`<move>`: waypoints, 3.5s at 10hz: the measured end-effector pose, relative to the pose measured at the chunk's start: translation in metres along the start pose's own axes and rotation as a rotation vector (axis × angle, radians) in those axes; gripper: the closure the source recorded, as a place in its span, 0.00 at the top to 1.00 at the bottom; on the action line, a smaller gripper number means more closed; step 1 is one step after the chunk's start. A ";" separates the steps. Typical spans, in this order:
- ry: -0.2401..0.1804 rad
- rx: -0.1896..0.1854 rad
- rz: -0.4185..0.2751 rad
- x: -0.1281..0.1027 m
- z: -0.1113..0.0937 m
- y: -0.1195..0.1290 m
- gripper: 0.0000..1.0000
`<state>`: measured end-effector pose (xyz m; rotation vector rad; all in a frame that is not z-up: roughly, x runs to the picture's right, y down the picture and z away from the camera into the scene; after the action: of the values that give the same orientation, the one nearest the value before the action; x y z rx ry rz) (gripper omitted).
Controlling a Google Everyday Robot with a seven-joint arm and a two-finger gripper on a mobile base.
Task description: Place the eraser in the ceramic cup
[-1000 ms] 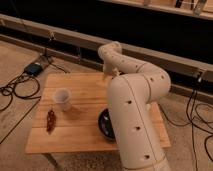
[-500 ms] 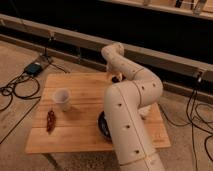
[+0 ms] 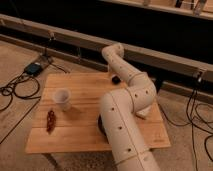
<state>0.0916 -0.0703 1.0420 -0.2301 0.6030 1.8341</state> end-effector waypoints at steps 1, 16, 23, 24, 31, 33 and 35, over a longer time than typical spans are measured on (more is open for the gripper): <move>-0.005 0.011 0.006 -0.002 0.002 -0.001 0.65; -0.041 0.167 0.048 -0.003 0.023 -0.023 0.65; -0.013 0.090 0.098 -0.011 0.018 -0.048 0.65; -0.020 0.057 0.115 -0.016 0.018 -0.050 0.65; -0.035 -0.026 0.137 -0.026 0.028 -0.056 0.65; -0.042 -0.044 0.115 -0.028 0.030 -0.051 0.65; -0.056 -0.061 0.093 -0.031 0.028 -0.044 0.65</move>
<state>0.1472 -0.0712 1.0669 -0.1934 0.5273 1.9435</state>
